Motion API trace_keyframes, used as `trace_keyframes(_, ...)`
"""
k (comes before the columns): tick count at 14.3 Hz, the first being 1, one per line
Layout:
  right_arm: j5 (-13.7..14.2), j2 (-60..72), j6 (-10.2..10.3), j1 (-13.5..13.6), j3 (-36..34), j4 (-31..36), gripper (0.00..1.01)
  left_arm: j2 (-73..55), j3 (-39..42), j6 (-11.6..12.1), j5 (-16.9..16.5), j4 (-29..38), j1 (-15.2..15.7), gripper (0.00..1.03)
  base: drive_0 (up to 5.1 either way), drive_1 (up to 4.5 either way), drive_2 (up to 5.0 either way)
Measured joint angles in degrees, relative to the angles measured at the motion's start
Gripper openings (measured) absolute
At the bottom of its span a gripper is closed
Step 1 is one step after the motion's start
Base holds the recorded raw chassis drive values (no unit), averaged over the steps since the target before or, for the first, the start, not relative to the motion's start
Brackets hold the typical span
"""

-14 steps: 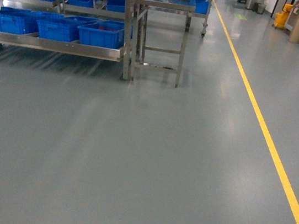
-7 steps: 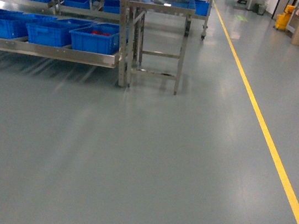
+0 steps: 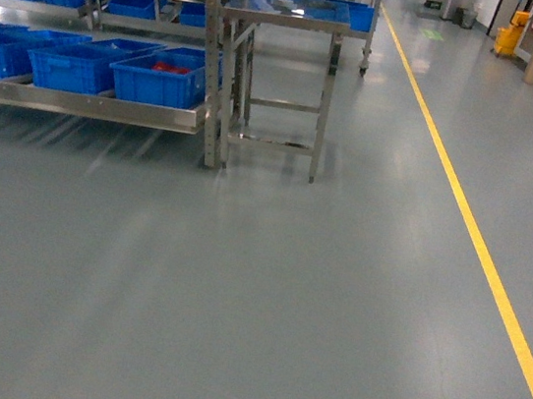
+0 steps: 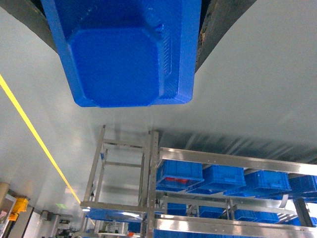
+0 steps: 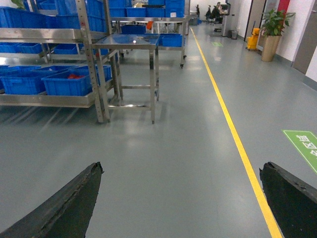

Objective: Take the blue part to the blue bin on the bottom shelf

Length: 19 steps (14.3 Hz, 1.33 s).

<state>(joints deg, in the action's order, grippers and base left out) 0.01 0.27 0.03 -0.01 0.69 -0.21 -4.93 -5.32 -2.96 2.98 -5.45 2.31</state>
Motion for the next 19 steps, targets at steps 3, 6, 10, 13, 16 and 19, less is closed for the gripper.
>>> trace_keyframes(3, -0.02, 0.0, -0.02, 0.0, 0.0, 0.0, 0.98, -0.04, 0.0, -0.02, 0.07, -0.11, 0.0, 0.43, 0.1, 4.22, -4.1)
trace_keyframes(6, -0.02, 0.0, 0.0, 0.0, 0.0, 0.31, 0.98, -0.04, 0.0, -0.02, 0.13, -0.24, 0.0, 0.43, -0.1, 4.07, -4.2)
trace_keyframes(10, 0.0, 0.0, 0.0, 0.0, 0.0, -0.15, 0.98, -0.04, 0.0, 0.0, 0.04, -0.11, 0.0, 0.43, -0.2, 3.99, -4.3)
trace_keyframes(13, 0.0, 0.0, 0.0, 0.0, 0.0, -0.07, 0.98, -0.04, 0.0, 0.0, 0.0, 0.2, 0.0, 0.43, -0.2, 3.99, -4.3)
trace_keyframes(16, -0.02, 0.0, -0.02, 0.0, 0.0, -0.07, 0.98, -0.07, 0.0, -0.02, 0.04, 0.07, 0.0, 0.43, -0.2, 3.99, -4.3)
trace_keyframes(19, 0.0, 0.0, -0.02, 0.0, 0.0, -0.09, 0.98, -0.07, 0.0, 0.0, 0.0, 0.26, 0.0, 0.43, 0.0, 4.14, -4.2)
